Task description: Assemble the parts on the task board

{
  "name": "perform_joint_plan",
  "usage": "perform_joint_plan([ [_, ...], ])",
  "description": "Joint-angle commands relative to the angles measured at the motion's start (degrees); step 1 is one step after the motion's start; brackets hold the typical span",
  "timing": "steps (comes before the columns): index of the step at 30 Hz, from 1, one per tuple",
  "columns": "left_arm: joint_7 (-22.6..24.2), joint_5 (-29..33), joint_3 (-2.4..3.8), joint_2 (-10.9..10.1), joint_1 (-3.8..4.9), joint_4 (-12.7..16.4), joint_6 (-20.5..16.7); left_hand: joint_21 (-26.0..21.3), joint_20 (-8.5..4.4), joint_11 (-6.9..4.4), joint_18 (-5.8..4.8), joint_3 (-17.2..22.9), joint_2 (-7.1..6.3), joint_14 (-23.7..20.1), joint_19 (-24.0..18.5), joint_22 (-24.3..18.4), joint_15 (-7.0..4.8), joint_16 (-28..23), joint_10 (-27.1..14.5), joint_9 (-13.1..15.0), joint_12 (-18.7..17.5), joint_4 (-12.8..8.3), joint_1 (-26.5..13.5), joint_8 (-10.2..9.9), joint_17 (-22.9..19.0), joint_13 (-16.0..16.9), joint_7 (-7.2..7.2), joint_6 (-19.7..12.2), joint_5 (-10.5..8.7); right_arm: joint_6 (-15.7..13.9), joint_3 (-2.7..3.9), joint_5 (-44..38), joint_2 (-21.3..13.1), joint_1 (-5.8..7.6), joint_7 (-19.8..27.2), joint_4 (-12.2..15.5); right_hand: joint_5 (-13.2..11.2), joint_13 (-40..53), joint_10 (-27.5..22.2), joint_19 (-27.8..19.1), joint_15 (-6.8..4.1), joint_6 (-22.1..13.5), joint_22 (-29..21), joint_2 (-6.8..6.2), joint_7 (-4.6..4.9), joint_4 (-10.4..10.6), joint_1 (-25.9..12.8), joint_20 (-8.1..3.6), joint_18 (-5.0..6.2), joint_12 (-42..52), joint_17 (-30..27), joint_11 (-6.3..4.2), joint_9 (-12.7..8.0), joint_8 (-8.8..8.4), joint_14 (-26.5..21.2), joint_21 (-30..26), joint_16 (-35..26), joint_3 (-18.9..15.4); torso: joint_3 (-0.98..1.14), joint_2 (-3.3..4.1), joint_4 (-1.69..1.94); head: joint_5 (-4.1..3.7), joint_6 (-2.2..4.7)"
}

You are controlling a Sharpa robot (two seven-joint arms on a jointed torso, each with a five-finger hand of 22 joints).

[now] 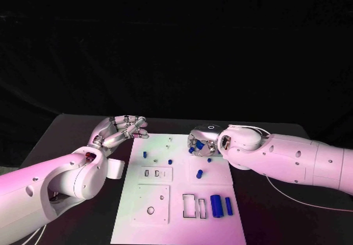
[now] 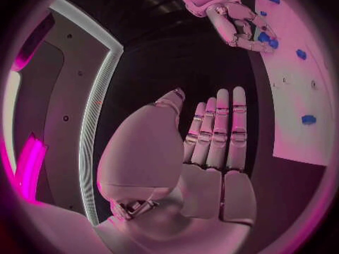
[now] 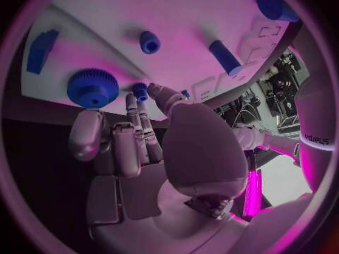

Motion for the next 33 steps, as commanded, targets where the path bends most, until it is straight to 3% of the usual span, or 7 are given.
perform_joint_plan([
  [1, 0.2, 0.4, 0.08, 0.1, 0.08, 0.1, 1.3, 0.3, -0.02, 0.2, 1.05, 0.3, -0.05, -0.5, 0.2, 0.1, 0.11, 0.2, -0.4, 0.1, -0.3, 0.1, -0.5, -0.3, 0.1, -0.1, 0.12, -0.1, -0.28, 0.5, 0.01, -0.3, 0.3, -0.17, 0.2, -0.3, -0.2, 0.0, 0.4, 0.1, 0.25, 0.5, 0.0, 0.52, 0.01, 0.0, 0.0, -0.04, -0.43, -0.1, 0.0, -0.07, 0.1, 0.3, 3.0, 0.2, 0.3, 0.4, -0.03, 0.22, 0.15, -0.08, 0.07],
  [10, 0.0, 0.5, 0.13, -0.1, 0.16, 0.3, 1.5, 0.3, -0.01, 0.22, 1.05, 0.3, -0.04, -0.5, 0.2, 0.1, 0.12, 0.3, -0.4, 0.1, -0.4, 0.1, -0.6, -0.3, 0.2, -0.1, 0.15, -0.2, -0.3, -0.6, 0.0, 0.0, 0.7, -0.35, 0.2, -1.3, -2.0, -0.2, 1.6, 0.1, 0.08, 1.5, 1.3, 1.46, -0.25, 0.5, 0.5, -0.1, -0.55, -0.1, 0.5, -0.31, 0.5, 0.48, 3.0, 1.1, 0.8, 3.3, -0.12, 0.62, 0.34, -0.1, 0.3],
  [14, -0.1, 0.5, 0.17, -0.2, 0.21, 0.4, 1.6, 0.3, -0.01, 0.23, 1.05, 0.3, -0.03, -0.5, 0.2, 0.1, 0.12, 0.3, -0.5, 0.1, -0.4, 0.1, -0.6, -0.4, 0.2, -0.1, 0.16, -0.2, -0.3, -2.6, 0.0, 0.1, 0.7, -0.39, 0.1, -1.2, -4.3, -0.1, 3.5, 0.3, -0.45, 3.0, 2.4, 2.83, -1.01, 0.3, 1.6, -0.48, -0.67, 0.1, 0.8, -0.99, 1.2, 1.39, 3.1, 1.8, 1.2, 6.2, -0.09, 0.71, 0.43, -0.25, 0.14],
  [18, -0.3, 0.5, 0.18, -0.3, 0.23, 0.4, 1.7, 0.3, -0.01, 0.23, 1.05, 0.3, -0.03, -0.5, 0.2, 0.1, 0.12, 0.3, -0.5, 0.1, -0.4, 0.1, -0.6, -0.4, 0.2, -0.1, 0.16, -0.2, -0.3, -5.8, 0.0, 0.2, 0.4, -0.4, 0.0, -0.7, -5.8, 0.1, 5.6, 0.6, -1.04, 4.4, 3.5, 3.91, -1.79, -0.4, 2.4, -1.0, -0.82, 0.4, 1.1, -1.74, 2.5, 2.72, 3.1, 2.5, 1.5, 8.4, -0.22, 0.66, 0.48, -0.4, 0.0],
  [24, -0.4, 0.5, 0.19, -0.3, 0.24, 0.3, 1.8, 0.3, 0.0, 0.25, 1.05, 0.2, -0.01, -0.5, 0.2, 0.1, 0.13, 0.3, -0.5, 0.1, -0.4, 0.1, -0.7, -0.4, 0.2, -0.1, 0.19, -0.2, -0.31, -9.0, 0.02, 0.9, -0.2, -0.41, -0.4, 0.2, -5.9, 0.3, 6.3, 0.8, -1.23, 4.7, 4.2, 3.99, -2.03, -0.6, 2.3, -1.2, -0.94, 0.4, 1.3, -1.97, 3.1, 3.29, 3.2, 2.9, 1.7, 9.0, -0.32, 0.72, 0.76, -0.7, 0.31],
  [28, -0.4, 0.5, 0.19, -0.3, 0.24, 0.2, 1.7, 0.4, 0.01, 0.34, 1.05, 0.3, -0.04, -0.6, 0.1, 0.1, 0.17, 0.5, -0.8, 0.0, -0.7, 0.0, -0.8, -0.5, 0.4, -0.1, 0.29, -0.5, -0.31, -12.2, 0.04, 1.4, -0.2, -0.36, -1.3, 0.8, -5.5, 0.1, 6.0, 0.9, -1.17, 4.1, 4.6, 3.23, -1.87, -0.5, 1.4, -1.26, -1.01, -0.2, 1.6, -1.82, 3.7, 3.37, 3.2, 3.1, 1.9, 9.2, -0.38, 0.78, 0.86, -0.75, 0.66],
  [33, -0.6, 0.5, 0.19, -0.3, 0.24, 0.0, 1.7, 0.5, 0.02, 0.36, 1.05, 0.3, -0.04, -0.6, 0.1, 0.2, 0.18, 0.5, -0.9, 0.0, -0.7, 0.0, -0.8, -0.6, 0.5, -0.1, 0.3, -0.6, -0.31, -15.8, 0.09, 1.4, 0.9, -0.09, -3.0, 0.0, -5.7, 0.2, 6.2, 0.9, -1.17, 4.1, 4.7, 3.13, -1.95, -0.4, 1.2, -1.24, -1.01, -0.1, 1.6, -1.87, 3.9, 3.55, 3.3, 3.2, 1.9, 9.3, -0.39, 0.95, 1.14, -0.77, 0.99],
])
